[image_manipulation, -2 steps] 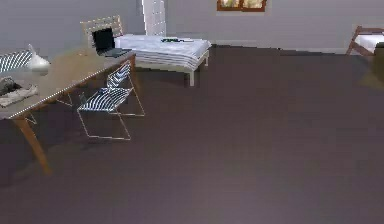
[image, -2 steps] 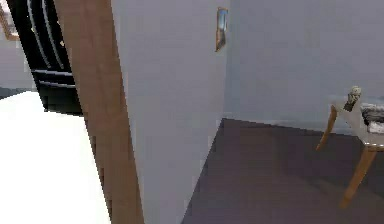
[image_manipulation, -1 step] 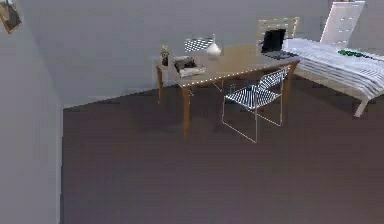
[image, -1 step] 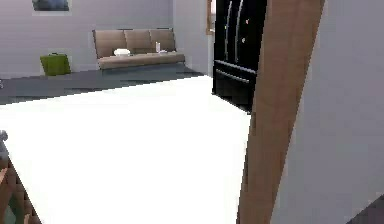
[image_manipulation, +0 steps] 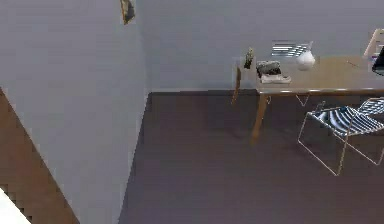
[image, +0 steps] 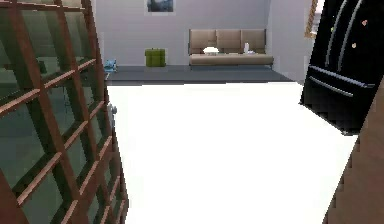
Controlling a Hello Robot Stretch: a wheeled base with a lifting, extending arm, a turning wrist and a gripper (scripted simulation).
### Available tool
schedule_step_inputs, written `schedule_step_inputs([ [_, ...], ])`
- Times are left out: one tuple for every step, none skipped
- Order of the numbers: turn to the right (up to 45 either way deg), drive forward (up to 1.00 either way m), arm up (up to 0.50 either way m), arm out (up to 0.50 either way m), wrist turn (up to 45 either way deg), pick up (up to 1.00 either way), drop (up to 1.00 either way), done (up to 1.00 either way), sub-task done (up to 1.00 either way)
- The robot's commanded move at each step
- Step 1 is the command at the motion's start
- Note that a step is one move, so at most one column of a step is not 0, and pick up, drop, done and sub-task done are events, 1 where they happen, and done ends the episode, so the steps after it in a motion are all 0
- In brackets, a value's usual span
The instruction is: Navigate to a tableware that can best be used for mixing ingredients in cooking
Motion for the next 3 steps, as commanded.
schedule_step_inputs([
  [0.0, 0.55, 0.0, 0.0, 0.0, 0.0, 0.0, 0.0, 0.0],
  [36.0, 0.0, 0.0, 0.0, 0.0, 0.0, 0.0, 0.0, 0.0],
  [0.0, 0.4, 0.0, 0.0, 0.0, 0.0, 0.0, 0.0, 0.0],
])
